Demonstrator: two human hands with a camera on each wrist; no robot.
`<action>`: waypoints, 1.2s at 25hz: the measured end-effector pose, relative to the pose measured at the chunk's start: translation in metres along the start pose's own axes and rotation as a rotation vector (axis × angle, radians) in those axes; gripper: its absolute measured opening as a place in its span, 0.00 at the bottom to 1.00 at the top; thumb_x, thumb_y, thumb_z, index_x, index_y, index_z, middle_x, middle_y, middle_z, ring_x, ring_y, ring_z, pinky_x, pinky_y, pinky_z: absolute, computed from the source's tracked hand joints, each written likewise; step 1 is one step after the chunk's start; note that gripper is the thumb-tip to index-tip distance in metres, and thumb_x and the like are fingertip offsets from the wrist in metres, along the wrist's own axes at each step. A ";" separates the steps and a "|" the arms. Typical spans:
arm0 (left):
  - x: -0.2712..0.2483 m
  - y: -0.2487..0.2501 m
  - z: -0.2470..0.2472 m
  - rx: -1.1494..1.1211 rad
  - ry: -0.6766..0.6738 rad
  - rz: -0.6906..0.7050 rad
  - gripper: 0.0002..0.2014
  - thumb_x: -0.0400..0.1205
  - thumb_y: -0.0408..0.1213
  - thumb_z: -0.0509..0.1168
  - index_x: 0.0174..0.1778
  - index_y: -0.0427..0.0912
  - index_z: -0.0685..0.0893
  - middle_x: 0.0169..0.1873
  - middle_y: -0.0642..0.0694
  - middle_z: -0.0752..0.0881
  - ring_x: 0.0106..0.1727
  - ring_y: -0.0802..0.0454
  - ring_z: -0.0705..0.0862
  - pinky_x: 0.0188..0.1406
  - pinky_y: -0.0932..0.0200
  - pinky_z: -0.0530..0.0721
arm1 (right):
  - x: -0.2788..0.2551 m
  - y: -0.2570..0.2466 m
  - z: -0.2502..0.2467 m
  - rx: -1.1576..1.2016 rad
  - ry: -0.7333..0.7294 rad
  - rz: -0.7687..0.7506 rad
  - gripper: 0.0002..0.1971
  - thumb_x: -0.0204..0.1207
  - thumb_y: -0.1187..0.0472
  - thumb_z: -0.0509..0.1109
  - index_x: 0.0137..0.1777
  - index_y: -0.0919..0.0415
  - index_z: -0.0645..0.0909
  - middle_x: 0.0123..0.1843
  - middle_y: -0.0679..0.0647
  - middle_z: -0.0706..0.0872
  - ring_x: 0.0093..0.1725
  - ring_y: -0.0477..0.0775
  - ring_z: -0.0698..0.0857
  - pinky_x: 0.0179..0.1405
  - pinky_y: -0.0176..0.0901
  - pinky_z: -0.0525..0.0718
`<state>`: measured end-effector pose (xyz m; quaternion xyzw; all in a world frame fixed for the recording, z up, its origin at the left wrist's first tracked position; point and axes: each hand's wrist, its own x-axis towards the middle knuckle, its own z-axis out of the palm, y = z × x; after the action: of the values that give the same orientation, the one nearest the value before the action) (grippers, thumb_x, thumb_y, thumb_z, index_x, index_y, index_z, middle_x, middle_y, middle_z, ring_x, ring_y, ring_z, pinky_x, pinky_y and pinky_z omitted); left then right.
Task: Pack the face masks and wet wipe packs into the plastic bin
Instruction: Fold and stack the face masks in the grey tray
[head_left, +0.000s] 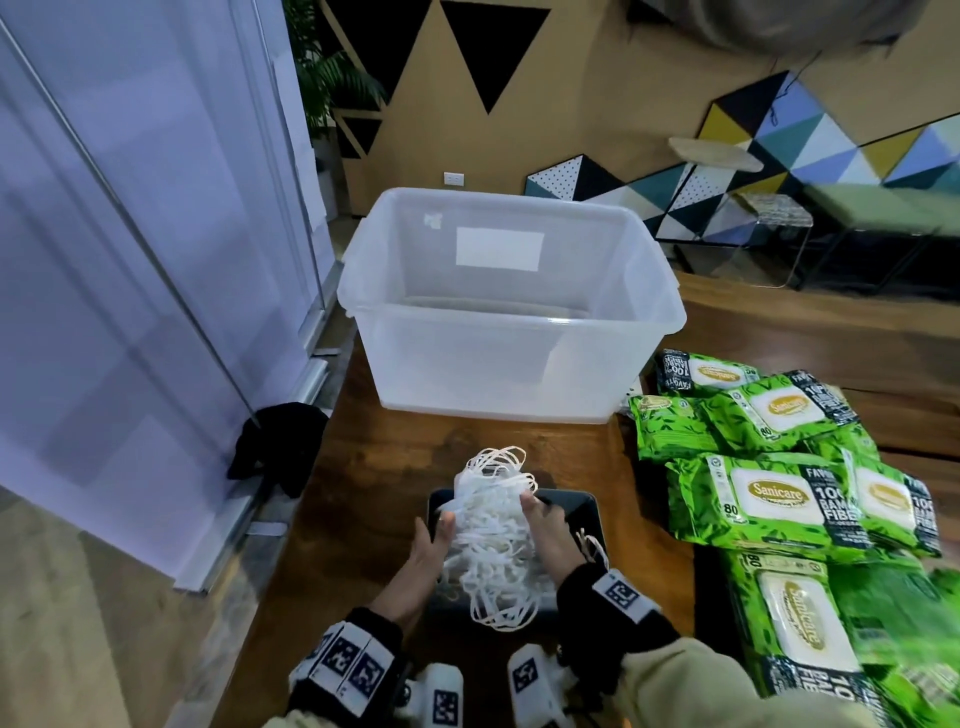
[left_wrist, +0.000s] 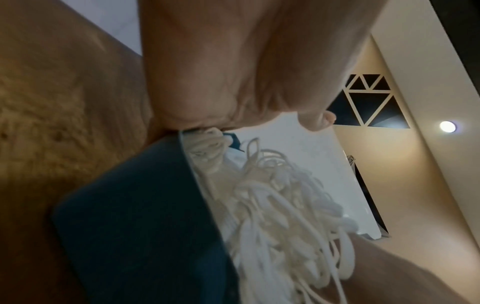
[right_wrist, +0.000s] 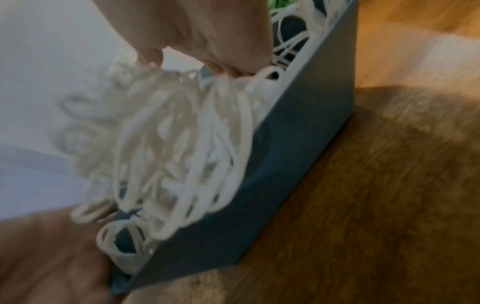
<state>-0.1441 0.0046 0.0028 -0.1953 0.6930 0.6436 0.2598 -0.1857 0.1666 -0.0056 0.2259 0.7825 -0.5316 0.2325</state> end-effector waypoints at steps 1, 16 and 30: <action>0.004 -0.002 0.001 -0.052 -0.004 0.001 0.70 0.52 0.84 0.52 0.81 0.45 0.33 0.83 0.39 0.50 0.82 0.39 0.58 0.78 0.38 0.63 | 0.001 0.000 0.004 -0.030 -0.003 0.000 0.40 0.80 0.36 0.51 0.80 0.67 0.52 0.80 0.64 0.60 0.79 0.64 0.62 0.77 0.57 0.62; 0.003 0.004 -0.004 -0.250 -0.014 -0.029 0.41 0.84 0.48 0.59 0.81 0.49 0.34 0.78 0.36 0.67 0.74 0.39 0.73 0.75 0.39 0.69 | 0.013 0.012 0.003 0.327 -0.097 0.085 0.52 0.69 0.25 0.56 0.83 0.61 0.47 0.80 0.57 0.63 0.75 0.63 0.72 0.74 0.59 0.71; 0.020 -0.023 -0.027 0.191 -0.066 0.010 0.42 0.71 0.51 0.65 0.79 0.71 0.51 0.77 0.49 0.70 0.72 0.44 0.75 0.71 0.41 0.75 | -0.003 0.004 -0.052 -0.714 -0.267 0.021 0.09 0.77 0.66 0.65 0.52 0.71 0.78 0.49 0.64 0.81 0.48 0.62 0.82 0.39 0.45 0.75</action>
<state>-0.1489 -0.0231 -0.0265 -0.1449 0.7433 0.5819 0.2966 -0.1871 0.2168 0.0103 0.0673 0.8789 -0.2478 0.4021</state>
